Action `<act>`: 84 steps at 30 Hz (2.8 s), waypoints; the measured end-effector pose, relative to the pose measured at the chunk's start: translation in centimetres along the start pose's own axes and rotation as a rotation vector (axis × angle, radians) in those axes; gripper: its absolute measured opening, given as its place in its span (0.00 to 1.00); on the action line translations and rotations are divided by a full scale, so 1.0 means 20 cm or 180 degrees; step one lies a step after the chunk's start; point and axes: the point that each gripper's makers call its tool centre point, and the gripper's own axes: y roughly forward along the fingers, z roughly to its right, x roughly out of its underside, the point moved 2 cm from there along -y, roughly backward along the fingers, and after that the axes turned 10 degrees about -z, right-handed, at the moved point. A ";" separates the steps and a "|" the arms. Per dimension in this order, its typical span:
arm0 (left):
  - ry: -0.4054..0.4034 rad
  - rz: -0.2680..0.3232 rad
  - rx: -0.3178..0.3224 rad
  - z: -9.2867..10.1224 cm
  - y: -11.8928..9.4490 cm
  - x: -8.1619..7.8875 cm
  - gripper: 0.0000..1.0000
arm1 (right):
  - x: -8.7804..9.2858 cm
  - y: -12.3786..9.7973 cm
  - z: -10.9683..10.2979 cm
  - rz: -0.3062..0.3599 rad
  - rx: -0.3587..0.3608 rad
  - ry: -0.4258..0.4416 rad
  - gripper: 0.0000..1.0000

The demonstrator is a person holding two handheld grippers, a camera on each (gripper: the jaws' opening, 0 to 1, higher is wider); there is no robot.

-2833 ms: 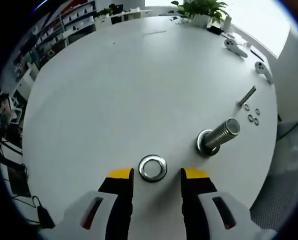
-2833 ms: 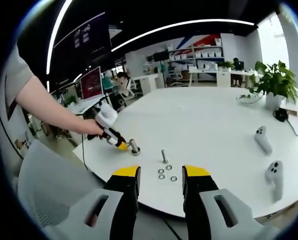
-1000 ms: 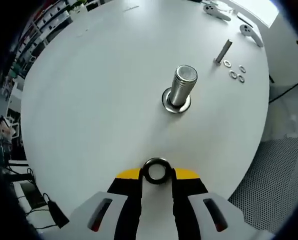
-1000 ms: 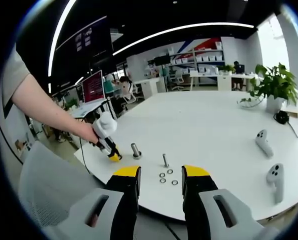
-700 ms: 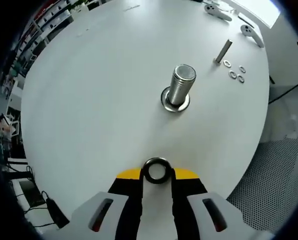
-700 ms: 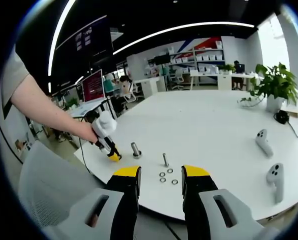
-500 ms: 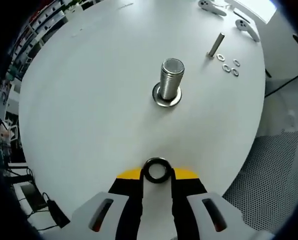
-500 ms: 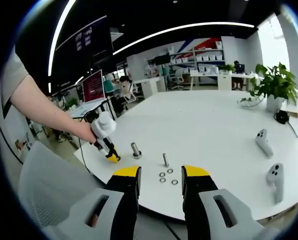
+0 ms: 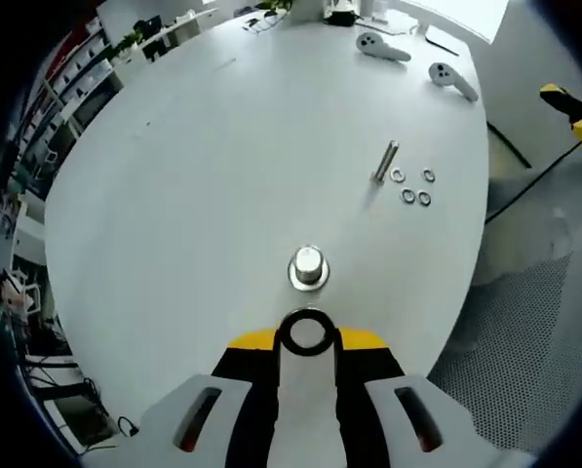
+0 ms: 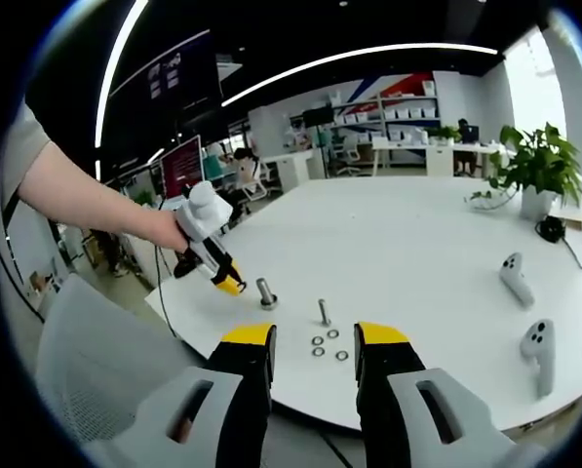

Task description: Place the washer onto the threaded stud by aligning its center hole with the stud, sliding it down to the base, and recovering from edge contact or off-axis alignment until the washer reaches the visible bottom stop.

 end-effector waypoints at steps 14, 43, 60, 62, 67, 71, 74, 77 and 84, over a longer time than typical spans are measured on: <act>0.0172 0.0020 -0.0022 0.02 -0.06 -0.14 0.19 | -0.01 0.00 0.00 0.0028 -0.0006 0.0007 0.34; 0.0526 -0.0310 -0.0024 0.01 0.11 -0.20 0.19 | -0.01 0.00 0.01 0.0037 0.0026 0.0034 0.34; 0.0571 -0.0473 0.0055 0.01 0.27 -0.19 0.19 | 0.00 0.00 0.01 -0.0006 0.0049 0.0033 0.34; 0.0569 -0.0460 0.0067 0.01 0.27 -0.19 0.19 | 0.00 0.00 0.02 -0.0004 0.0053 0.0030 0.34; 0.0561 -0.0422 0.0067 0.01 0.27 -0.19 0.20 | 0.00 0.00 0.01 -0.0013 0.0041 0.0015 0.34; 0.0417 -0.0185 -0.0098 -0.03 0.27 -0.21 0.45 | 0.01 0.00 0.01 -0.0020 0.0031 0.0004 0.34; 0.0260 -0.0153 -0.0058 -0.03 0.23 -0.20 0.39 | 0.01 0.00 0.01 -0.0023 0.0024 -0.0003 0.34; 0.0099 0.0064 -0.0120 -0.05 0.19 -0.21 0.39 | 0.01 0.00 0.01 -0.0018 0.0023 -0.0006 0.34; -0.0268 0.0423 -0.0169 -0.07 0.08 -0.18 0.46 | 0.00 0.00 -0.01 -0.0020 -0.0032 -0.0048 0.34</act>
